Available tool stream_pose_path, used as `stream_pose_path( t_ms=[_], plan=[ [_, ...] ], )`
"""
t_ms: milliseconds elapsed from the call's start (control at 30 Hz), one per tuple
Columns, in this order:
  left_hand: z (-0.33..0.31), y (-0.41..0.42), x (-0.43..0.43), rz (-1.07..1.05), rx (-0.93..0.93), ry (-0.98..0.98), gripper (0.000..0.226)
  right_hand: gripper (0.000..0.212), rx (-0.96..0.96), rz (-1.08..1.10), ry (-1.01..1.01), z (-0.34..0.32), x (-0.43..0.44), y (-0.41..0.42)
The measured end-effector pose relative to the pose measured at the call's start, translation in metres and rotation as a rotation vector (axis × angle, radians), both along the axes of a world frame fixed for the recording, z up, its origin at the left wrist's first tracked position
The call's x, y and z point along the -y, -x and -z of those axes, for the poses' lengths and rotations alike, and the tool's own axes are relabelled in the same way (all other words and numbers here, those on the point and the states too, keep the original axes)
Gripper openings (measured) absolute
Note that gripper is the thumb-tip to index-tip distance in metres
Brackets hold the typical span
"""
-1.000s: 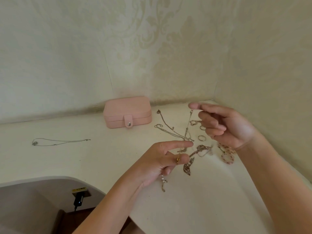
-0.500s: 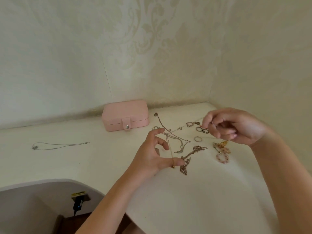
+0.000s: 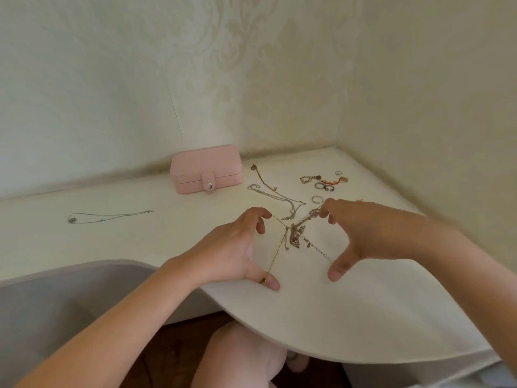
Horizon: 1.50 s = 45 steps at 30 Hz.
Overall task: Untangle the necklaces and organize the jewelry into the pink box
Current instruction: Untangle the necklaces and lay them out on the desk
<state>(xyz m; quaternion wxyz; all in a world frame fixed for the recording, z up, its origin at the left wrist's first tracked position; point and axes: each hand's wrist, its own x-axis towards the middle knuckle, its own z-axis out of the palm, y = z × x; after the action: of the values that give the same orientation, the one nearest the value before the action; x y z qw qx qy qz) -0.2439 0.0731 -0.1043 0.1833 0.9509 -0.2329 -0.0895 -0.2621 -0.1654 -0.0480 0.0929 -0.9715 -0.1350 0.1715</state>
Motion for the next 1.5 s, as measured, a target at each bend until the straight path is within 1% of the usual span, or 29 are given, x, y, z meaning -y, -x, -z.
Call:
stream_pose_path(
  t_ms=[67, 133, 200, 267, 333, 433, 500, 600, 733, 833, 900, 967, 1033, 1100, 1133, 1200, 1233, 1300, 1333, 1400, 1500],
  plan=[
    [0.004, 0.003, 0.0, -0.005, -0.046, 0.039, 0.116, 0.11, 0.029, -0.012, 0.016, 0.005, 0.008, 0.005],
    [0.011, 0.004, -0.002, -0.025, -0.089, 0.087, 0.122, 0.118, 0.029, 0.027, 0.032, 0.007, 0.025, 0.011],
    [0.017, 0.006, -0.005, -0.04, -0.1, 0.106, 0.128, 0.126, 0.003, 0.087, 0.09, 0.009, 0.048, 0.021],
    [0.02, 0.009, -0.008, -0.032, -0.089, 0.099, 0.129, 0.128, -0.038, 0.135, 0.145, 0.014, 0.067, 0.032],
    [0.02, 0.008, -0.012, -0.025, -0.053, 0.066, 0.131, 0.126, -0.081, 0.175, 0.145, 0.019, 0.078, 0.04],
    [0.019, 0.001, -0.019, -0.064, -0.029, -0.026, 0.148, 0.121, -0.112, 0.222, 0.113, 0.021, 0.087, 0.049],
    [0.019, -0.003, -0.026, -0.103, -0.042, -0.088, 0.152, 0.119, -0.117, 0.23, 0.088, 0.023, 0.089, 0.055],
    [0.016, -0.006, -0.04, -0.131, -0.089, -0.174, 0.147, 0.116, -0.121, 0.209, 0.064, 0.026, 0.083, 0.062],
    [0.001, -0.007, -0.058, -0.107, -0.166, -0.28, 0.145, 0.111, -0.105, 0.169, 0.063, 0.026, 0.07, 0.065],
    [-0.009, -0.008, -0.065, -0.111, -0.195, -0.289, 0.141, 0.107, -0.073, 0.155, 0.062, 0.026, 0.061, 0.063],
    [-0.015, -0.007, -0.065, -0.119, -0.236, -0.22, 0.134, 0.1, -0.039, 0.151, 0.031, 0.024, 0.055, 0.061],
    [-0.018, -0.005, -0.062, -0.093, -0.264, -0.168, 0.115, 0.094, -0.01, 0.126, 0.009, 0.024, 0.05, 0.06],
    [-0.019, -0.001, -0.059, -0.057, -0.27, -0.153, 0.094, 0.086, -0.003, 0.1, 0.034, 0.023, 0.047, 0.059],
    [-0.022, 0.001, -0.059, -0.059, -0.26, -0.157, 0.081, 0.07, -0.017, 0.092, 0.057, 0.018, 0.045, 0.06],
    [-0.024, 0.001, -0.06, -0.083, -0.247, -0.156, 0.073, 0.057, -0.026, 0.086, 0.049, 0.014, 0.045, 0.059],
    [-0.027, 0.001, -0.062, -0.16, -0.163, -0.115, 0.052, 0.025, -0.022, 0.054, 0.023, 0.006, 0.044, 0.052],
    [-0.027, 0.002, -0.061, -0.203, -0.084, -0.072, 0.042, 0.013, -0.014, 0.035, 0.01, 0.003, 0.041, 0.048],
    [-0.022, 0.009, -0.051, -0.264, 0.104, 0.054, 0.026, 0.006, 0.031, -0.01, -0.066, 0.001, 0.03, 0.035],
    [-0.017, 0.017, -0.042, -0.259, 0.171, 0.124, 0.022, 0.007, 0.046, -0.033, -0.139, 0.003, 0.021, 0.028],
    [-0.003, 0.039, -0.019, -0.172, 0.204, 0.205, 0.025, 0.006, 0.019, -0.087, -0.269, 0.008, 0.0, 0.016],
    [0.027, 0.067, 0.01, -0.023, 0.223, 0.18, 0.038, 0.013, -0.09, -0.163, -0.325, 0.02, -0.025, 0.001]
  ],
)
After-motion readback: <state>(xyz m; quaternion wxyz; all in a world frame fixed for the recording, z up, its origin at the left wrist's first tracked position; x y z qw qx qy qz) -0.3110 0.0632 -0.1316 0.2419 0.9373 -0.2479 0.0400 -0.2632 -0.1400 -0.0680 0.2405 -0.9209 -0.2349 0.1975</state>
